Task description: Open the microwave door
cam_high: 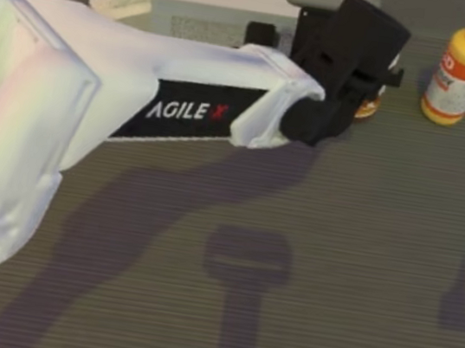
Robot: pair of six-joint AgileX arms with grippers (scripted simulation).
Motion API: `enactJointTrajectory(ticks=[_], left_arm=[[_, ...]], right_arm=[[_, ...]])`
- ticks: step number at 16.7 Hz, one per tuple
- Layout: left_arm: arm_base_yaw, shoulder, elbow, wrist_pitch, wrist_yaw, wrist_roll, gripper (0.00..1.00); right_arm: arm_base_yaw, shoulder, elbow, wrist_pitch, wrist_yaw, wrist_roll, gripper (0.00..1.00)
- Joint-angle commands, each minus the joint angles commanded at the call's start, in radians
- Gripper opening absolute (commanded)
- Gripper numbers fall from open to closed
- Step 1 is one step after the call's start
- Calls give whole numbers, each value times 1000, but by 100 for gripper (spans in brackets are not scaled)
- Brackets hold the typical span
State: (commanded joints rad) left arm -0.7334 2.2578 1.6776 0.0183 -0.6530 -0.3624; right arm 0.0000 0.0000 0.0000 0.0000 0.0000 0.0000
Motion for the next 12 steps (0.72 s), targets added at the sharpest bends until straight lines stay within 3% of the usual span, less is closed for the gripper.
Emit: enactJointTrajectory(ticks=[8,12], left_arm=[[0,0,0,0,0,0,2],[0,0,0,0,0,0,0]], right_arm=[[0,0,0,0,0,0,100],[0,0,0,0,0,0,100]])
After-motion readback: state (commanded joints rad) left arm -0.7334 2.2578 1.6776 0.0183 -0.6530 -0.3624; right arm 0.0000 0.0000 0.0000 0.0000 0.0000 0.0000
